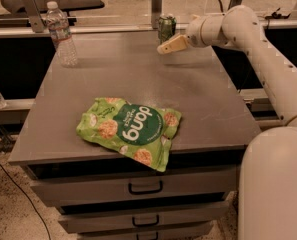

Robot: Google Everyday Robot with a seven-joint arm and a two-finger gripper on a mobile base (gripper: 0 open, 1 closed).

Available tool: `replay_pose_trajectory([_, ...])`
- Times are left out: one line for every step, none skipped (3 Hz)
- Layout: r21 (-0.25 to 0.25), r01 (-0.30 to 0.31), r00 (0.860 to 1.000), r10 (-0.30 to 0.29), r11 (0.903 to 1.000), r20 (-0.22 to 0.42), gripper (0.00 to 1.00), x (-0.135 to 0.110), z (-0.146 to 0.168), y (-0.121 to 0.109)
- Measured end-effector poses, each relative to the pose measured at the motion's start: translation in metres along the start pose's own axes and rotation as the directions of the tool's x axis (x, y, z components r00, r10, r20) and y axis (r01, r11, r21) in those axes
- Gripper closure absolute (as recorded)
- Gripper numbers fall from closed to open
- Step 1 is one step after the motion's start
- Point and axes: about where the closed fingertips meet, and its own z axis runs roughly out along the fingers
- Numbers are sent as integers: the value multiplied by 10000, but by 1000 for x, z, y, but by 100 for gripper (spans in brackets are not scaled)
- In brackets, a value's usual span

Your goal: Pick green can

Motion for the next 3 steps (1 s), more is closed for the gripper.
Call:
replay_pose_trajectory([35,-495,9987,495,9988,79,0,-6,19,2])
replay_pose_trajectory([-80,-1063,9940,1065,9943,246,0,-8,36,1])
replay_pose_trajectory([-309,-1769,9832,1780,9837,392,14,-6,52,1])
